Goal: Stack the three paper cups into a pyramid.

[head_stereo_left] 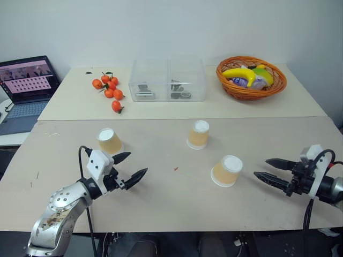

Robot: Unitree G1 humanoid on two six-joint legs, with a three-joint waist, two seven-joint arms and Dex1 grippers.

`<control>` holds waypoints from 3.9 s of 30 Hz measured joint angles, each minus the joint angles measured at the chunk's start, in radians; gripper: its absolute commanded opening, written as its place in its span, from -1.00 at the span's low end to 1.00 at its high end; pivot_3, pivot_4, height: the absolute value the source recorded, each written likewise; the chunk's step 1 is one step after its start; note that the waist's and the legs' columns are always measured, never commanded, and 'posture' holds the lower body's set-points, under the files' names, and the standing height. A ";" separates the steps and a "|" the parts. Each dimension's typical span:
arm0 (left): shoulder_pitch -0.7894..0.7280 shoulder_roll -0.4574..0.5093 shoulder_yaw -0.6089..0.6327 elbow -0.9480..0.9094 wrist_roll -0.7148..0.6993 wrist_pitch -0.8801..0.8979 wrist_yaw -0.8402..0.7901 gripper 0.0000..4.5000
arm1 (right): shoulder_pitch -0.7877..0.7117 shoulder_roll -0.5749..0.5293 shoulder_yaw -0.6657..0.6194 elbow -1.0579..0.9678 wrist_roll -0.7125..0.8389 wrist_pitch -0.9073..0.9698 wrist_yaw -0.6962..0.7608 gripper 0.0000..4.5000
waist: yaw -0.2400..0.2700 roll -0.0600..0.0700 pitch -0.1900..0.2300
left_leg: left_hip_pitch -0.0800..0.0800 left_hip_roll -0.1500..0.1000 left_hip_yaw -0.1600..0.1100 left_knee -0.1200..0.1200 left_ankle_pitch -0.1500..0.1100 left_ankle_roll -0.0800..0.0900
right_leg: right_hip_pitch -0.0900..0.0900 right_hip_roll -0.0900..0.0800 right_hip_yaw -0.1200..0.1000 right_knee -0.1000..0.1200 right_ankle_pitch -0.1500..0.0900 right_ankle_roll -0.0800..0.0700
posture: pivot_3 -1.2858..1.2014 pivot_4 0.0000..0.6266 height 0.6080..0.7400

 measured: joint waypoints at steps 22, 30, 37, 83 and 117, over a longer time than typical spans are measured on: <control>-0.379 -0.040 -0.122 0.349 0.074 -0.282 -0.288 1.00 | 0.189 0.057 -0.057 -0.419 0.116 0.092 -0.117 0.84 | 0.000 0.000 -0.002 | 0.001 0.007 0.002 0.012 -0.002 0.002 | 0.000 0.007 0.000 -0.001 0.002 0.000 | 0.03 -0.52 0.97; -0.352 -0.043 -0.120 0.334 0.065 -0.267 -0.264 1.00 | 0.105 0.090 0.062 -0.387 0.097 0.088 -0.147 0.84 | 0.001 0.000 -0.002 | 0.001 0.007 0.002 0.013 -0.002 0.002 | 0.000 0.008 0.000 -0.001 0.005 -0.003 | 0.03 -0.52 0.97; -0.313 -0.047 -0.099 0.280 0.049 -0.234 -0.205 1.00 | 0.023 0.111 0.126 -0.318 0.066 0.066 -0.145 0.84 | -0.001 0.000 -0.002 | 0.001 0.008 0.003 0.013 -0.002 0.002 | 0.000 0.010 0.000 -0.001 0.005 -0.003 | 0.03 -0.52 0.97; 0.254 -0.203 0.200 -0.082 -0.208 -0.033 0.141 1.00 | -0.649 0.419 0.607 0.039 -0.017 0.061 0.087 0.03 | -0.023 0.000 -0.002 | 0.003 0.012 0.005 0.012 -0.003 0.001 | -0.002 0.014 0.002 -0.001 0.007 -0.008 | 0.03 -0.52 0.97; 0.256 -0.262 0.183 -0.123 -0.184 -0.108 0.220 1.00 | -0.814 0.613 0.626 0.356 -0.237 -0.075 0.031 0.71 | -0.026 0.000 -0.002 | -0.003 0.014 0.005 0.012 -0.003 -0.005 | -0.015 0.016 0.003 0.001 0.010 -0.012 | 0.03 -0.52 0.97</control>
